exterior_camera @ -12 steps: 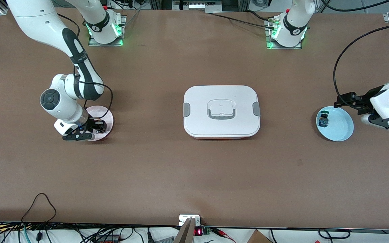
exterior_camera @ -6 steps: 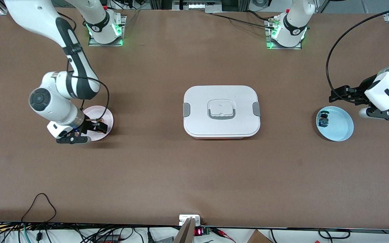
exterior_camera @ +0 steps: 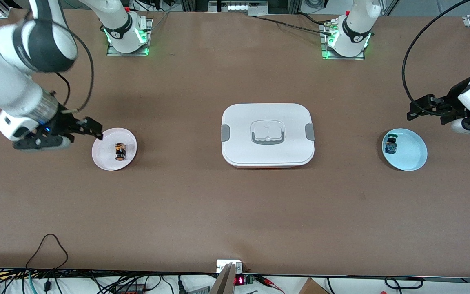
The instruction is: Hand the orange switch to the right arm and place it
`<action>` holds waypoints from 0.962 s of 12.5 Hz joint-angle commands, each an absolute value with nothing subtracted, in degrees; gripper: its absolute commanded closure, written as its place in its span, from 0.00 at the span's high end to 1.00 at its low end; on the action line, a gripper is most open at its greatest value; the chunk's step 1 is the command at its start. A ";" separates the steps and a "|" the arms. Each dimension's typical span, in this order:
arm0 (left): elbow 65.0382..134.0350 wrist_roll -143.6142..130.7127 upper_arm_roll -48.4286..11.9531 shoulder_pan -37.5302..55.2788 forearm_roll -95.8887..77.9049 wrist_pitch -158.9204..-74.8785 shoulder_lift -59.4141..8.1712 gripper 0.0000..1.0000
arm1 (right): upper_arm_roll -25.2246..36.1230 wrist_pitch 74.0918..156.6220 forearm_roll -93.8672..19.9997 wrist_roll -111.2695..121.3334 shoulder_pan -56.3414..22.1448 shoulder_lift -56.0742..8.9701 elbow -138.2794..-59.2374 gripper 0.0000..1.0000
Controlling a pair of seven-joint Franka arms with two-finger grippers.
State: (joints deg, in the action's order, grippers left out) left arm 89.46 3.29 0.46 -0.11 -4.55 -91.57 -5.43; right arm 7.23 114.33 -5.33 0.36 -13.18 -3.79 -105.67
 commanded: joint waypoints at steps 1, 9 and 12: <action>89.65 -4.10 -0.17 0.70 -2.38 -89.04 -4.13 1.00 | 7.21 110.06 -3.43 1.67 -13.27 1.74 -106.52 1.00; 93.96 1.06 -0.79 -0.79 -0.17 -95.72 -1.32 1.00 | 7.65 102.74 -1.23 4.31 -12.39 0.79 -98.35 1.00; 92.82 -0.26 -0.36 -0.88 -0.17 -94.32 -1.23 1.00 | 7.73 102.92 -1.05 4.48 -12.30 -0.79 -97.56 1.00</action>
State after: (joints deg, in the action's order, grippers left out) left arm 91.87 -0.02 -0.54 -0.51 -1.36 -94.68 -3.15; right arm 7.86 103.88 -1.80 3.52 -12.73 0.73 -99.60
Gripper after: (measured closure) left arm 0.000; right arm 0.000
